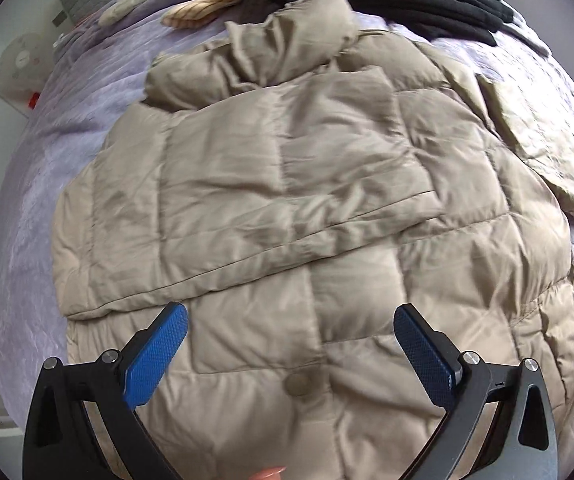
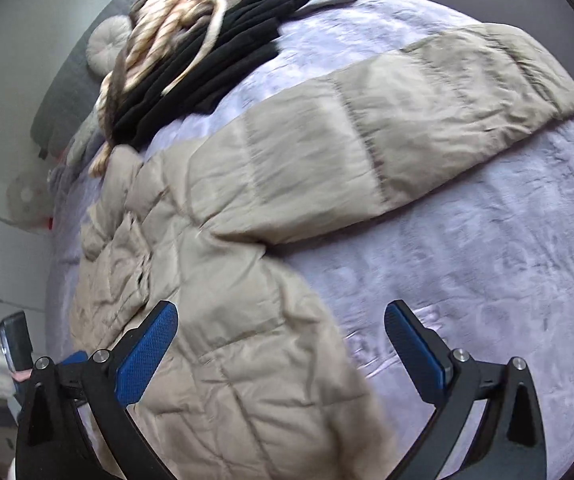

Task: Fold large clothes

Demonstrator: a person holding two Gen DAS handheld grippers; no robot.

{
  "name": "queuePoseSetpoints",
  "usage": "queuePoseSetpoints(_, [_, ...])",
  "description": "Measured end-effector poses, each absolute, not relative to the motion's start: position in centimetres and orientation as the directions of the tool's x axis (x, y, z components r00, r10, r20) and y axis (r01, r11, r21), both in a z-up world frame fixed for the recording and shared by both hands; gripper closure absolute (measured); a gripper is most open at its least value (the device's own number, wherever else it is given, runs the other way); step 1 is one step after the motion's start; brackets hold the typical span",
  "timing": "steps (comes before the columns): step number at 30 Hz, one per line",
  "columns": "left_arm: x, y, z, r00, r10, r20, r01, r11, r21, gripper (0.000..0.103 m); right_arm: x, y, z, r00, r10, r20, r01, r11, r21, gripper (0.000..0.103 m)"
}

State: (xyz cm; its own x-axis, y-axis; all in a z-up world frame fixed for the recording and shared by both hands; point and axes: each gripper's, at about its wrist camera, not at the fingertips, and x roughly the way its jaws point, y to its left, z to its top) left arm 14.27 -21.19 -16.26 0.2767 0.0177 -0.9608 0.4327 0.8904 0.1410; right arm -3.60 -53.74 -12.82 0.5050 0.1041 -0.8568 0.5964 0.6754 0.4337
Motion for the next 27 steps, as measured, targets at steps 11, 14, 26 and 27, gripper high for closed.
queuePoseSetpoints(11, [13.9,-25.4,-16.8,0.274,0.007,-0.962,0.475,0.868,0.142,0.000,-7.2,-64.5,-14.8,0.555,0.064,-0.829,0.728,0.446,0.522,0.000])
queuePoseSetpoints(14, [13.6,-26.4,-16.7,0.245,-0.027,-0.969,0.494,0.863,0.101,0.000,-8.6,-67.6,-15.2,0.624,0.046,-0.780,0.723,0.343,0.599,0.000])
queuePoseSetpoints(26, [13.2,-28.5,-15.3,0.238,-0.109,-0.965,0.490,0.871,0.022,0.000,-7.2,-75.5,-19.8,0.840,0.040,-0.540,0.542,-0.051,0.839,0.007])
queuePoseSetpoints(27, [13.1,-28.5,-15.3,0.241,-0.113,-0.964,0.488,0.873,0.020,0.000,-6.8,-75.5,-20.1,0.844,0.044,-0.535,0.536,-0.073,0.841,0.029])
